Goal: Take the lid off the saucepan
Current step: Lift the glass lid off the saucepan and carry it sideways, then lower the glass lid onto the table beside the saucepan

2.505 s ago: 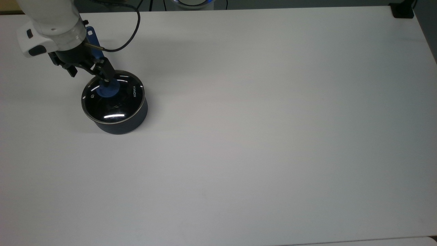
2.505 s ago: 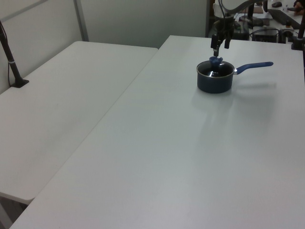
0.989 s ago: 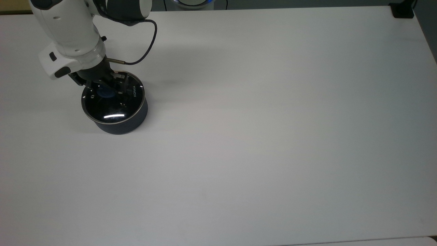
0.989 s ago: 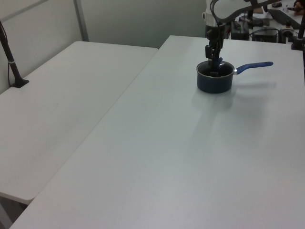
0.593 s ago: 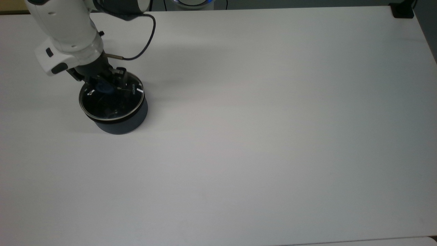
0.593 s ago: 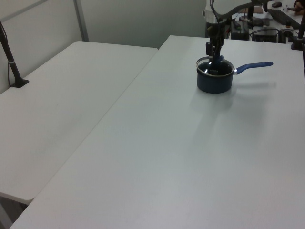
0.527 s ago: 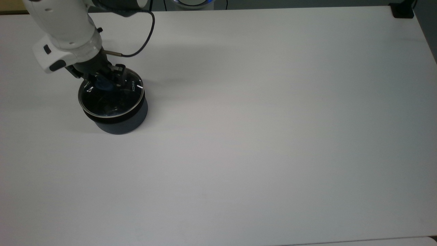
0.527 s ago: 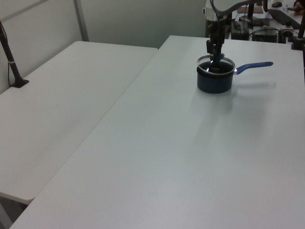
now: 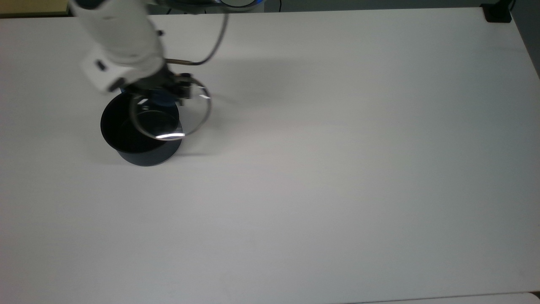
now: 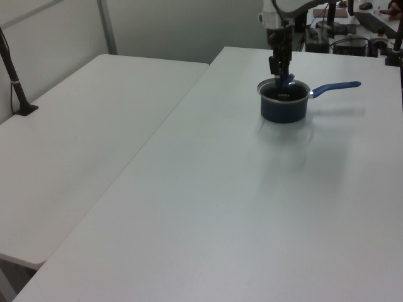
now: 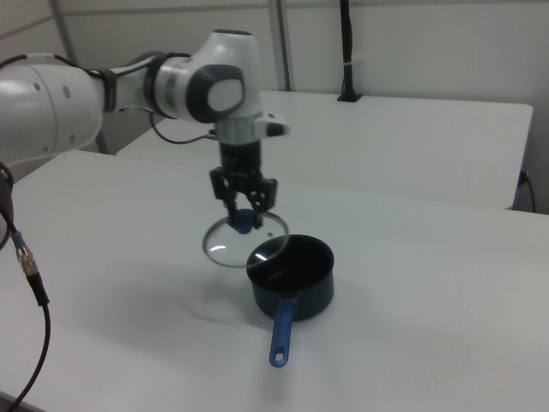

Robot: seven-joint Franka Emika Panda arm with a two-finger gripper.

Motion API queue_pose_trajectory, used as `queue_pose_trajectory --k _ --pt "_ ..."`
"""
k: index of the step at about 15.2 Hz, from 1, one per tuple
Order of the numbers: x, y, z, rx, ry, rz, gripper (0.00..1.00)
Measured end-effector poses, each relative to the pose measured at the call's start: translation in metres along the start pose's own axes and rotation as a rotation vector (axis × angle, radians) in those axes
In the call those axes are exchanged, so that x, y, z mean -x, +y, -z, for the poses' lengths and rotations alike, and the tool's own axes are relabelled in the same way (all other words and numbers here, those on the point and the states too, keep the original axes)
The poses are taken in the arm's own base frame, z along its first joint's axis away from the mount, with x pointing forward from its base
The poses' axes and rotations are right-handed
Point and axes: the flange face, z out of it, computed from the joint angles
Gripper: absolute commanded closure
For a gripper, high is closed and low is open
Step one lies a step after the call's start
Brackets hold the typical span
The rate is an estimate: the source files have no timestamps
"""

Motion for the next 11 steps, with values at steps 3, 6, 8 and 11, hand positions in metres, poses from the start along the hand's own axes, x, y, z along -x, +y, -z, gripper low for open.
queue_pose_trajectory --k 3,6,8,11 --pt "0.001 -0.075 0.008 0.013 0.003 0.059 0.47" --pt "0.01 -0.157 -0.001 0.031 -0.02 0.122 0.47" --pt "0.018 -0.19 -0.021 0.043 -0.059 0.165 0.47" --pt "0.026 -0.208 -0.044 0.054 -0.1 0.194 0.47"
